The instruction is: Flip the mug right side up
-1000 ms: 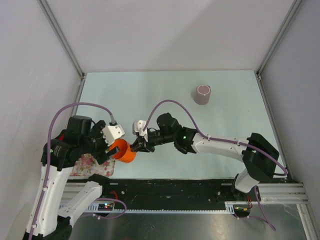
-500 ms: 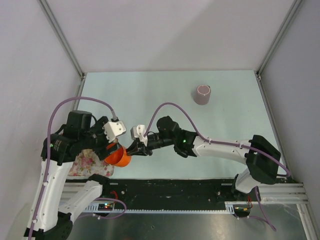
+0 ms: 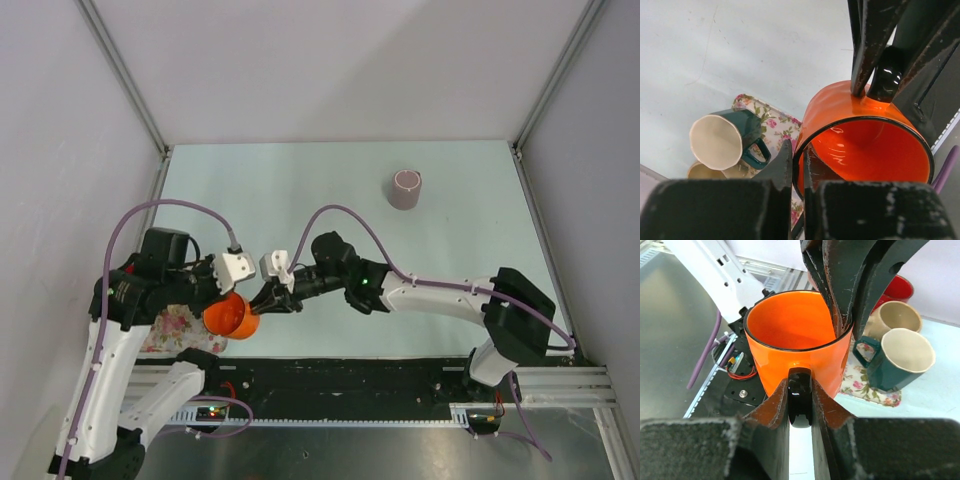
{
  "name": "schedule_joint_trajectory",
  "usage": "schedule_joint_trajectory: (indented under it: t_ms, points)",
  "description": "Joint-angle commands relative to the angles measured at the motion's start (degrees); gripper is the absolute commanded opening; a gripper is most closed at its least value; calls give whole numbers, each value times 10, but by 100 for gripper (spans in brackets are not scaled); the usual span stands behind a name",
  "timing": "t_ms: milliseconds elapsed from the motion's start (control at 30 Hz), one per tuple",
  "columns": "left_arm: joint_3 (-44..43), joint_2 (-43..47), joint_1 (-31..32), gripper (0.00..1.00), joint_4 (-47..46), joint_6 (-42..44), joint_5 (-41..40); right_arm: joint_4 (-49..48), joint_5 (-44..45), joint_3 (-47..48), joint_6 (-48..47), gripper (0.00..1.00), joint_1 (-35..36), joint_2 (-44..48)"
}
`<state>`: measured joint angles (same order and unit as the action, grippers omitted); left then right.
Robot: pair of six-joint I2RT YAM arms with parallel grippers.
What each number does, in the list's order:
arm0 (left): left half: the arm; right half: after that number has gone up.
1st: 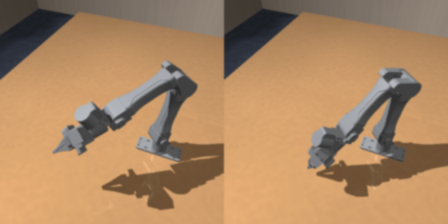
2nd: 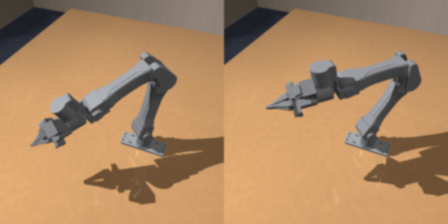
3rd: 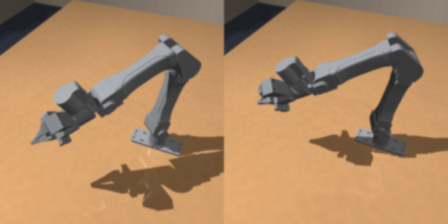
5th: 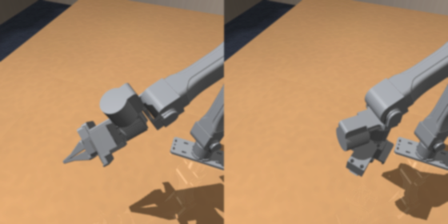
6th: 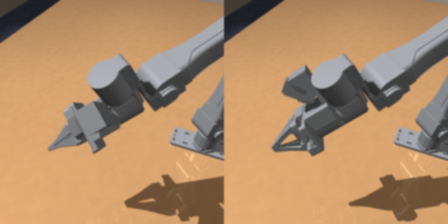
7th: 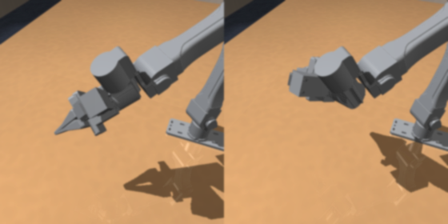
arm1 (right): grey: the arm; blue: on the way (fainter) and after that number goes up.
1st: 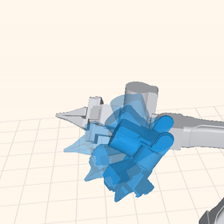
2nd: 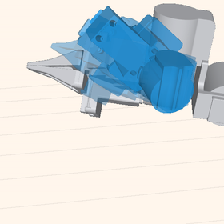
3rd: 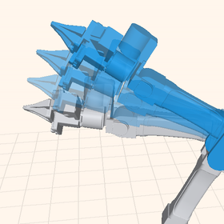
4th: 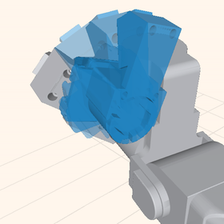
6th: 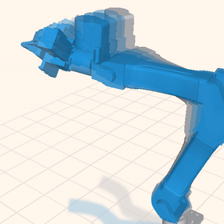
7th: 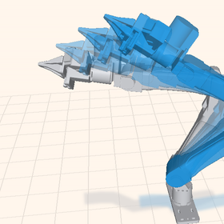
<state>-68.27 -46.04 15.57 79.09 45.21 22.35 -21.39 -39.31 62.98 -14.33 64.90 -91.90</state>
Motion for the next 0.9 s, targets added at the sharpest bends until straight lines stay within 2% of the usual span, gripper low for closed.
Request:
schedule_joint_trajectory:
  t_ms: [0,167,200,267,333,433,600,667,700,767,867]
  points:
    - [22,26,0,1,46,-7,17,-104,-24,43,33,0,-1,-23]
    - [21,32,0,0,57,-16,33,-116,-38,65,34,0,-5,-50]
    - [21,30,0,7,59,-16,33,-115,-41,70,32,0,-5,-52]
    - [26,23,0,31,61,-17,29,-114,-42,78,27,0,-4,-54]
    - [28,16,0,42,62,-15,25,-112,-42,83,25,0,-4,-53]
    - [22,9,0,43,61,-14,26,-107,-42,87,23,0,-4,-49]
    - [1,-3,-1,34,59,-32,4,-83,-14,88,23,0,-3,-44]
    - [-8,-5,-1,50,56,-48,-7,-67,20,88,20,0,0,-41]
    - [-14,-5,-1,61,52,-57,-17,-59,41,87,18,0,2,-38]
    - [-27,-5,-2,76,44,-83,-40,-41,101,84,14,0,5,-31]
    - [-53,-12,-3,90,22,-142,-104,-33,214,69,15,0,13,-12]
